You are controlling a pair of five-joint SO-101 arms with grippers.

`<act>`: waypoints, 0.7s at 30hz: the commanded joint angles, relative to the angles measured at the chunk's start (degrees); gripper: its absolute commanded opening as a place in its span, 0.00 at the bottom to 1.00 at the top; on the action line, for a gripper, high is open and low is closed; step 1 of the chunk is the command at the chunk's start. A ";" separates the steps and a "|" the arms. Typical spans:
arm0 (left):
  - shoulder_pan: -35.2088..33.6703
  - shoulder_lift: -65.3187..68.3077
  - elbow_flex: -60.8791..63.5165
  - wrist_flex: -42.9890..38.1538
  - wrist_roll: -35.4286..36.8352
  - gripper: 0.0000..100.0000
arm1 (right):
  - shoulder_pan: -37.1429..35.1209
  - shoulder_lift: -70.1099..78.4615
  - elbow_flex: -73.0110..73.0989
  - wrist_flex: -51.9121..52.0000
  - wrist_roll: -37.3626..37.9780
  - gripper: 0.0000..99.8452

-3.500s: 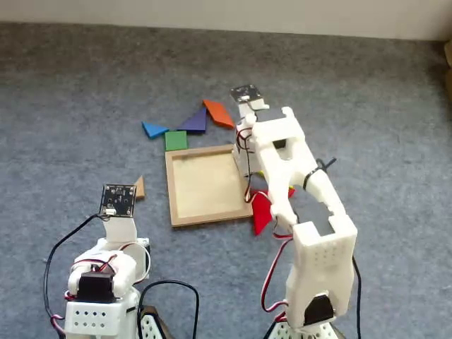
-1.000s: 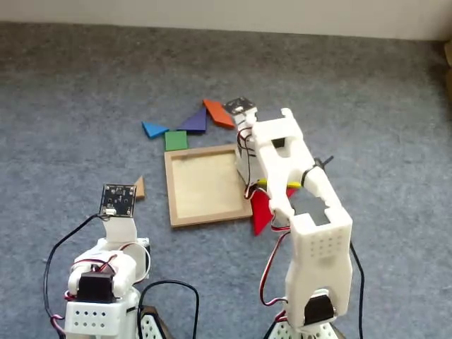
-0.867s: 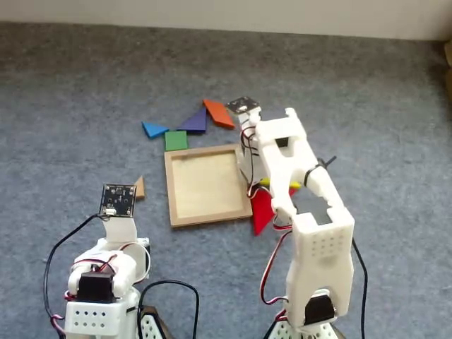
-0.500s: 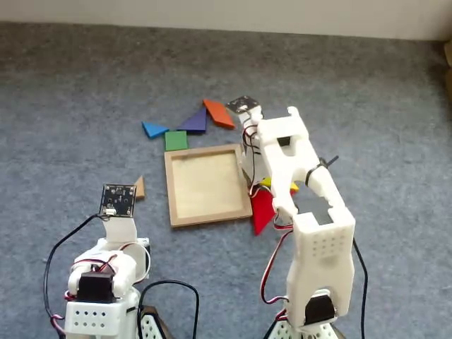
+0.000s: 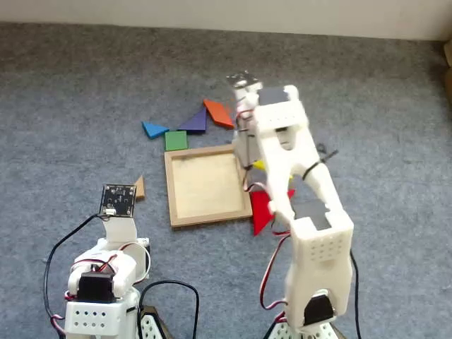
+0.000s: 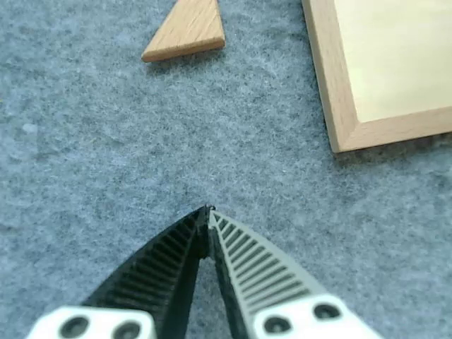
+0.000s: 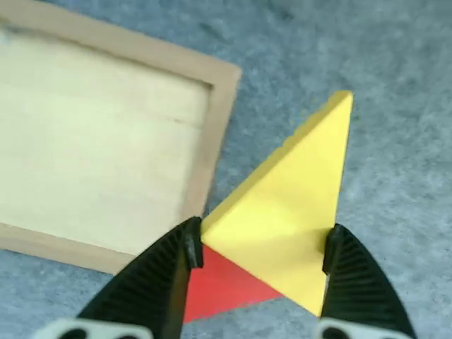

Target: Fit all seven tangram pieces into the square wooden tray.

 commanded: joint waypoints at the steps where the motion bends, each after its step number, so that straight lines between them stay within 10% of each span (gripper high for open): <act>1: 0.57 -2.15 0.92 0.26 -0.18 0.01 | -7.25 -4.53 -3.38 1.63 -8.79 0.20; 12: 0.57 -2.15 0.92 0.26 -0.18 0.01 | -15.16 -4.62 -3.30 1.19 -24.26 0.20; 21: 0.57 -2.15 0.92 0.26 -0.18 0.01 | -7.43 -4.62 -3.30 3.38 -9.23 0.20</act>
